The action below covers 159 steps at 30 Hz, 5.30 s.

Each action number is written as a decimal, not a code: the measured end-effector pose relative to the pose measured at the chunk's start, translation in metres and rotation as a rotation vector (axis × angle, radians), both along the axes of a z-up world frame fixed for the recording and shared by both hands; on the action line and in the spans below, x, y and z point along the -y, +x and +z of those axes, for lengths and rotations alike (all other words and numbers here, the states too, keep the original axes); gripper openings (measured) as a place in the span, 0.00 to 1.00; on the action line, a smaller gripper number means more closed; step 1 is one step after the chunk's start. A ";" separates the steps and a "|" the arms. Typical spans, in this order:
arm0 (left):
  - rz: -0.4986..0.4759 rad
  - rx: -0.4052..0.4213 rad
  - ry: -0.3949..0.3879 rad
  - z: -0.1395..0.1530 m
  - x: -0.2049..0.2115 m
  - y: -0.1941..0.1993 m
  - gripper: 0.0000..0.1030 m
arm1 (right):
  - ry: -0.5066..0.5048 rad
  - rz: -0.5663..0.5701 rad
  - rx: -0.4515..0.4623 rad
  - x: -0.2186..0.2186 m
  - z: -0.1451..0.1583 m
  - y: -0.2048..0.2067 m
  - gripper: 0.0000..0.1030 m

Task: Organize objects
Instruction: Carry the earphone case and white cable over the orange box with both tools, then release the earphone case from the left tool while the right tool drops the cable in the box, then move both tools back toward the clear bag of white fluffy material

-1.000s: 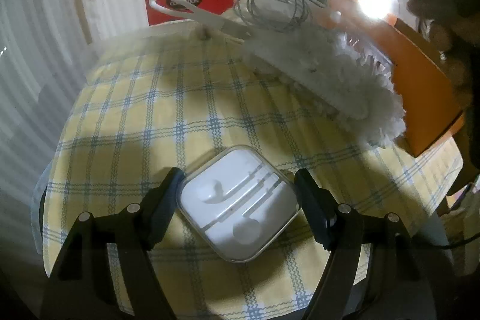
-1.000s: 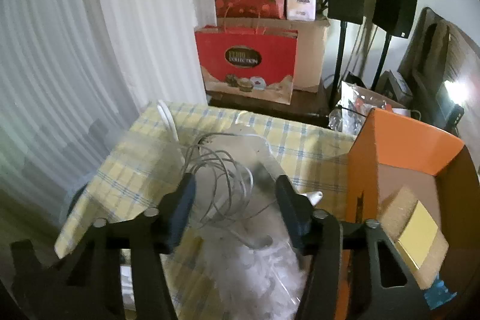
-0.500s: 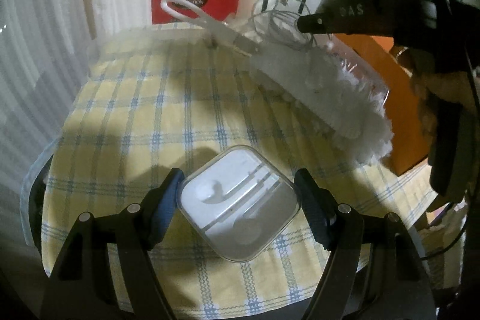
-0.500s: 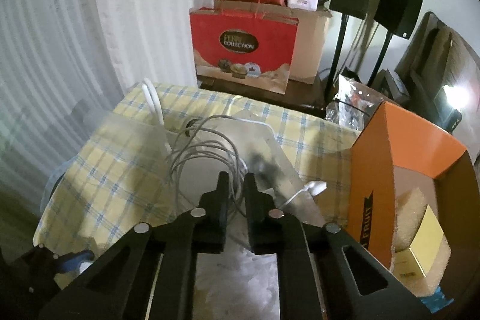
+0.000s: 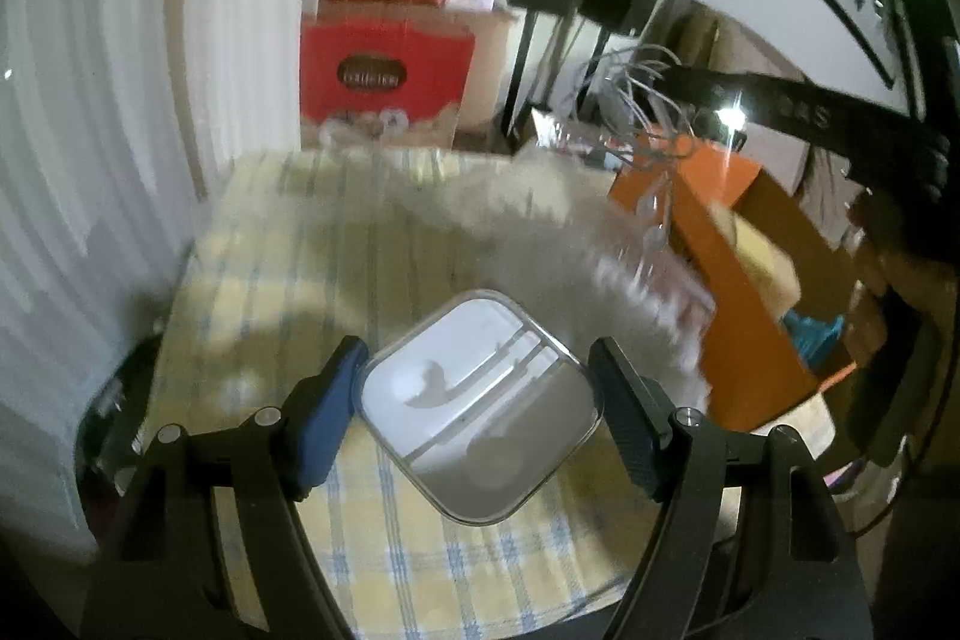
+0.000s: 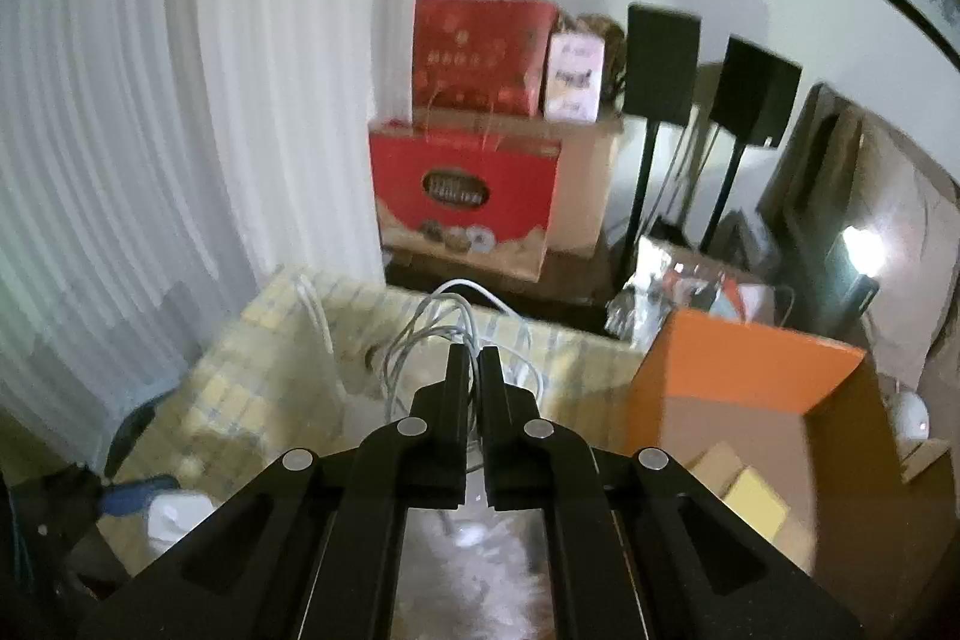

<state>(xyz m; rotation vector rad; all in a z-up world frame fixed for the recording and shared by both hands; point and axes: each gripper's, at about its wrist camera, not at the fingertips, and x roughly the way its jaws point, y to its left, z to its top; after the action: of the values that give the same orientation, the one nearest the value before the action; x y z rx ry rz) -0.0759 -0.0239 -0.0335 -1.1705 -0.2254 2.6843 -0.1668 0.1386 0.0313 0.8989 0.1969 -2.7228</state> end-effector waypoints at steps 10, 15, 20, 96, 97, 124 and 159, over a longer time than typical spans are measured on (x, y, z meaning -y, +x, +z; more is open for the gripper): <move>-0.019 -0.092 -0.028 0.065 -0.014 -0.023 0.71 | -0.020 -0.024 -0.109 -0.025 0.064 0.027 0.02; -0.016 -0.113 -0.020 0.088 -0.023 -0.031 0.71 | -0.023 -0.046 -0.131 -0.039 0.074 0.043 0.02; -0.021 -0.130 -0.033 0.101 -0.039 -0.032 0.71 | -0.027 -0.073 -0.132 -0.054 0.073 0.055 0.02; -0.197 -0.037 -0.132 -0.010 -0.251 -0.033 0.75 | -0.106 -0.354 0.127 -0.245 -0.069 0.088 0.05; -0.203 -0.037 -0.128 -0.010 -0.252 -0.033 0.77 | -0.105 -0.355 0.128 -0.245 -0.068 0.088 0.05; -0.124 -0.111 -0.174 0.031 -0.205 -0.024 1.00 | -0.110 -0.349 0.060 -0.232 -0.027 0.104 0.65; 0.050 -0.062 -0.109 0.030 -0.040 -0.044 1.00 | -0.112 -0.101 0.058 -0.114 -0.006 0.082 0.71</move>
<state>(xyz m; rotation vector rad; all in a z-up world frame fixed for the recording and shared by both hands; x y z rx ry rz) -0.1203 0.0163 -0.0039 -1.1239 -0.1012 2.8032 -0.0853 0.2525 0.0253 0.9790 -0.0133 -2.7630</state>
